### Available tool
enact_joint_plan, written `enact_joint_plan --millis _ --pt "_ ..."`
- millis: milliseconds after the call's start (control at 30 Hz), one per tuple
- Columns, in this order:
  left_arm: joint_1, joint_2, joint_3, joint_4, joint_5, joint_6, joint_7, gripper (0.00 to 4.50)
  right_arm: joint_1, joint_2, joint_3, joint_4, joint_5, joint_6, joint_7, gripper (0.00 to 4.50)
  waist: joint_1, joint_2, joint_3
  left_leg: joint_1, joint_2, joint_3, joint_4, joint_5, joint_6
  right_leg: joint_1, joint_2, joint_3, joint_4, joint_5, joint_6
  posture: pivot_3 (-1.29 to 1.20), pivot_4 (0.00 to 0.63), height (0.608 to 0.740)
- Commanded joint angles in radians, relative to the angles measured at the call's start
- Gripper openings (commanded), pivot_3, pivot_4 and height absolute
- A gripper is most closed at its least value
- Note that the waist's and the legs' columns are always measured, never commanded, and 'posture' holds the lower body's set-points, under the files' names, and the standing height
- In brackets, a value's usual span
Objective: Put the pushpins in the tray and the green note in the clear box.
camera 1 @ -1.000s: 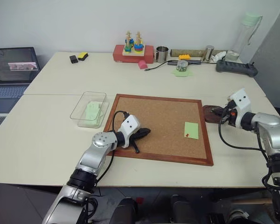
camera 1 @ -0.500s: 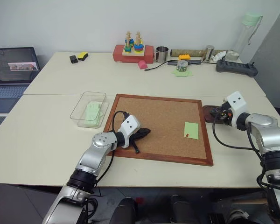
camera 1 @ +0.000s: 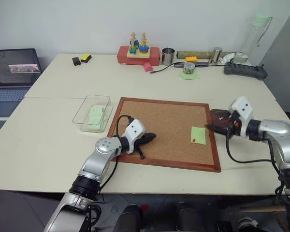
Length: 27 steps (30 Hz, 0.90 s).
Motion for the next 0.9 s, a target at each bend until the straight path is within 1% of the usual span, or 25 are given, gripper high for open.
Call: enact_joint_plan --millis 33,167,500,533,567,733,767,800,900 --pt "0.026 0.005 -0.038 0.056 0.044 0.024 -0.005 0.00 0.011 0.007 0.021 -0.070 0.017 0.020 0.014 3.74 0.000 0.000 0.000 0.000 0.000 0.000 0.000 0.000 0.000 0.000 0.000 0.000 0.000 0.000 0.000 0.00 0.150 0.740" --pt "0.026 0.006 -0.038 0.056 0.045 0.024 -0.004 0.00 0.015 0.041 0.062 -0.040 -0.017 -0.010 -0.006 3.74 0.000 0.000 0.000 0.000 0.000 0.000 0.000 0.000 0.000 0.000 0.000 0.000 0.000 0.000 0.000 0.00 0.150 0.740" --pt "0.029 0.010 -0.037 0.049 0.046 0.027 -0.002 0.00 0.002 0.082 0.060 0.045 -0.040 -0.069 -0.027 3.74 0.001 0.000 0.000 0.000 0.000 0.000 0.000 0.000 0.000 0.000 0.000 0.000 0.000 0.000 0.000 0.00 0.150 0.740" --pt "0.029 0.010 -0.037 0.049 0.046 0.026 -0.002 0.00 0.002 0.083 0.059 0.052 -0.040 -0.074 -0.026 3.56 0.001 0.000 0.000 0.000 0.000 0.000 0.000 0.000 0.000 0.000 0.000 0.000 0.000 0.000 0.000 0.00 0.150 0.740" --pt "0.029 0.010 -0.037 0.050 0.047 0.026 -0.002 0.00 0.003 0.083 0.059 0.056 -0.041 -0.078 -0.026 3.56 0.001 0.000 0.000 0.000 0.000 0.000 0.000 0.000 0.000 0.000 0.000 0.000 0.000 0.000 0.000 0.00 0.150 0.740" --pt "0.029 0.010 -0.037 0.049 0.047 0.027 -0.001 0.00 0.005 0.084 0.060 0.067 -0.041 -0.092 -0.024 2.57 0.001 0.000 0.000 0.000 0.000 0.000 0.000 0.000 0.000 0.000 0.000 0.000 0.000 0.000 0.000 0.00 0.150 0.740" --pt "0.028 0.009 -0.036 0.051 0.046 0.026 -0.001 0.00 0.005 0.085 0.062 0.071 -0.043 -0.097 -0.025 2.46 0.001 0.000 0.000 0.000 0.000 0.000 0.000 0.000 0.000 0.000 0.000 0.000 0.000 0.000 0.000 0.00 0.150 0.740" --pt "0.027 0.009 -0.036 0.052 0.046 0.026 -0.002 0.00 0.005 0.087 0.065 0.075 -0.046 -0.102 -0.025 2.17 0.001 0.000 0.000 0.000 0.000 0.000 0.000 0.000 0.000 0.000 0.000 0.000 0.000 0.000 0.000 0.00 0.150 0.740" --pt "0.026 0.009 -0.036 0.053 0.046 0.025 -0.002 0.00 0.008 0.086 0.073 0.081 -0.054 -0.114 -0.024 1.62 0.001 0.000 0.000 0.000 0.000 0.000 0.000 0.000 0.000 0.000 0.000 0.000 0.000 0.000 0.000 0.00 0.150 0.740"
